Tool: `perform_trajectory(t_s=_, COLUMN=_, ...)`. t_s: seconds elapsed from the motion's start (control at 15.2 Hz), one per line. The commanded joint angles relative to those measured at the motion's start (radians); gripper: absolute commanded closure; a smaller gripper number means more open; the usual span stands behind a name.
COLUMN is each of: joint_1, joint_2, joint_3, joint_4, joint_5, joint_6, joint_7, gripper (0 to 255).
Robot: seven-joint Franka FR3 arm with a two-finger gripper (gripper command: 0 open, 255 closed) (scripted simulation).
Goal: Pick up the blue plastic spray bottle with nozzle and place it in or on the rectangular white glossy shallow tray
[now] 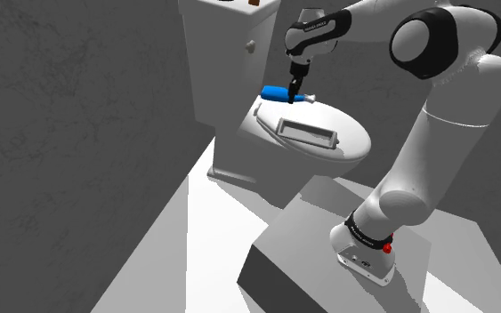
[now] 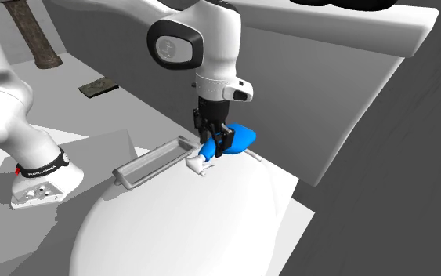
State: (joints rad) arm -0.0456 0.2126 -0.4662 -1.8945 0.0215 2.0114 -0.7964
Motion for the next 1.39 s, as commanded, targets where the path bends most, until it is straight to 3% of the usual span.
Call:
perform_trajectory(t_s=0.0, joint_1=0.002, joint_2=-0.011, joint_3=-0.001, joint_4=0.015, joint_5=-0.006, joint_6=-0.026, joint_7=0.004, gripper=255)
perform_trajectory(t_s=0.53, joint_1=0.006, joint_2=-0.043, joint_3=-0.004, joint_4=0.081, joint_5=-0.02, joint_6=-0.12, joint_7=0.009, gripper=255)
perform_trajectory(t_s=0.92, joint_1=0.035, joint_2=-0.309, joint_3=0.001, joint_4=-0.209, joint_5=-0.146, joint_6=-0.073, joint_7=0.094, gripper=255)
perform_trajectory(t_s=1.32, joint_1=0.009, joint_2=-0.574, joint_3=0.04, joint_4=-0.451, joint_5=-0.253, joint_6=-0.086, joint_7=0.175, gripper=255)
